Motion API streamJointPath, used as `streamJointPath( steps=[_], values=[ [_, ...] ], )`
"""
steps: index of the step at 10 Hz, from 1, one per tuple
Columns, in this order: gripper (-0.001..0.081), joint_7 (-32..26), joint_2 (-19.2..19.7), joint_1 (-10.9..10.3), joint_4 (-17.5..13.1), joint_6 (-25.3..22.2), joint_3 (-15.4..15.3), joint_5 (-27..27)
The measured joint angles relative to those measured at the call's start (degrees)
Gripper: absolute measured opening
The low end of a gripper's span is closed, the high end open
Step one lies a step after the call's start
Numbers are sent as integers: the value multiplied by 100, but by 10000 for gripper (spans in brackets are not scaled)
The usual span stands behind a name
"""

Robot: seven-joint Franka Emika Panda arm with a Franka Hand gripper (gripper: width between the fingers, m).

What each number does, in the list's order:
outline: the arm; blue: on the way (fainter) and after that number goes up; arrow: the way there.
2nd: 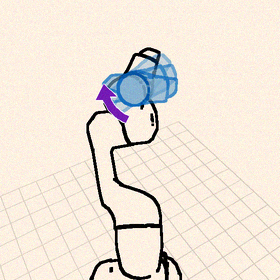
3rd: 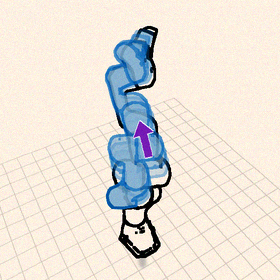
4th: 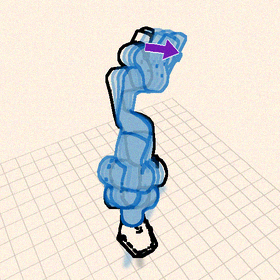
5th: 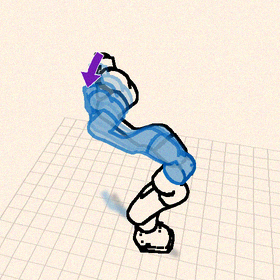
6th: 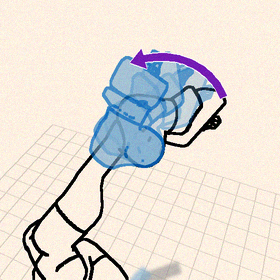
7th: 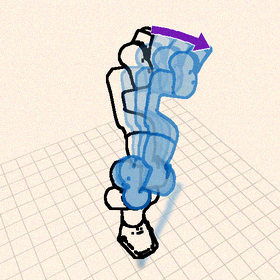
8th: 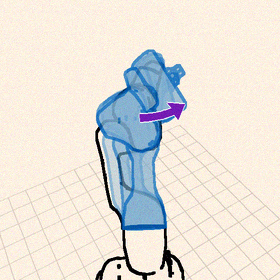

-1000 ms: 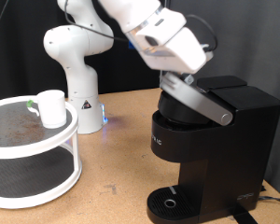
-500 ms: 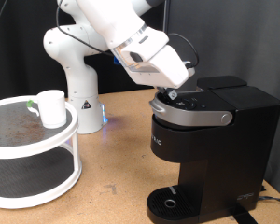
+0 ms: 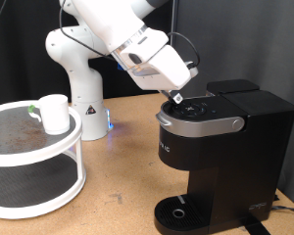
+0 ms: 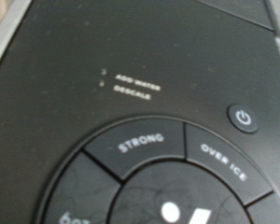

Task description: Make a cup of coffee with the keurig machine

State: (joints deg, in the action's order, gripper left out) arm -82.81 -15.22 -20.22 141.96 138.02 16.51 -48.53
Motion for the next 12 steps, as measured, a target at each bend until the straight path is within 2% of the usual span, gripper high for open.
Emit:
streamJointPath(
  steps=[2, 3, 4, 6, 8, 10, 12],
  values=[
    [0, 125, -3, -25, -63, 16, -1, -611],
    [0, 304, -11, -35, -200, -63, -1, -856],
    [0, 547, -10, -35, -330, -192, -1, -953],
    [0, 478, -16, -17, -257, -191, 2, -928],
    [0, 1024, -159, 145, -115, -684, 51, -755],
    [0, 1783, -420, 434, -41, -1686, 187, -52],
    [0, 2043, -736, 703, 125, -1898, 192, 609]
  ],
)
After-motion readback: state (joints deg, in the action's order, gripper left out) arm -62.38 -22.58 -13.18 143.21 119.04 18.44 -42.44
